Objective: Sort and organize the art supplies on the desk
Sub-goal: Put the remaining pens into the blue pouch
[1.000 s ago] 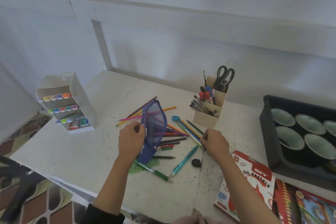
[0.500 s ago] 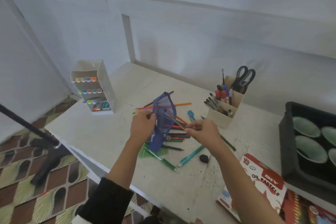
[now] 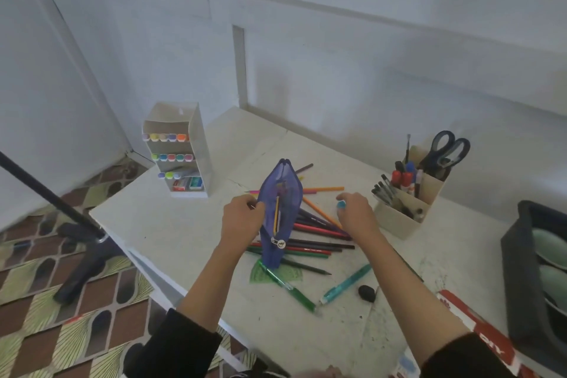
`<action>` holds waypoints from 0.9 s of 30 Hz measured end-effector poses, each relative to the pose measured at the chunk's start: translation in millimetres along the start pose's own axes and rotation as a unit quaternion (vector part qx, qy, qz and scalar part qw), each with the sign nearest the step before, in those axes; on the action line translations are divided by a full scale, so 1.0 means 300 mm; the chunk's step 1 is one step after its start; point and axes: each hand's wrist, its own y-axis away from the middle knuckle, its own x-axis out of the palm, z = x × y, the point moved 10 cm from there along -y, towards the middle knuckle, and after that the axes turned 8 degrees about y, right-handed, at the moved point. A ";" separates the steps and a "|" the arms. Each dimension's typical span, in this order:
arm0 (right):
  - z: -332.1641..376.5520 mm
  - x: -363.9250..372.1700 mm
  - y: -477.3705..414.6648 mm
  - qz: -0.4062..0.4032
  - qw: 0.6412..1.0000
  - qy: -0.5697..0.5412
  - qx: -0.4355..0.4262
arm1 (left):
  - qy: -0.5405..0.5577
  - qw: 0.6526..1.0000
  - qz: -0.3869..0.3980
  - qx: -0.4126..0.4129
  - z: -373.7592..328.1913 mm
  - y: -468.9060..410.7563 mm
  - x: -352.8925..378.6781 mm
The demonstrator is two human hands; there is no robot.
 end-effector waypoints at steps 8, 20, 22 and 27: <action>0.052 -0.003 -0.010 -0.056 0.992 0.112 -0.034 | -0.017 0.999 0.031 0.012 0.003 -0.019 0.005; 0.441 -0.146 0.147 -0.024 0.977 -0.046 -0.205 | -0.006 0.999 0.028 0.030 -0.012 -0.011 0.030; 0.443 -0.110 0.154 0.004 0.979 0.050 -0.196 | -0.003 0.999 0.027 0.035 -0.018 -0.007 0.029; 0.475 -0.045 0.173 0.069 0.971 0.087 -0.213 | -0.007 0.999 0.040 0.035 -0.027 0.003 0.042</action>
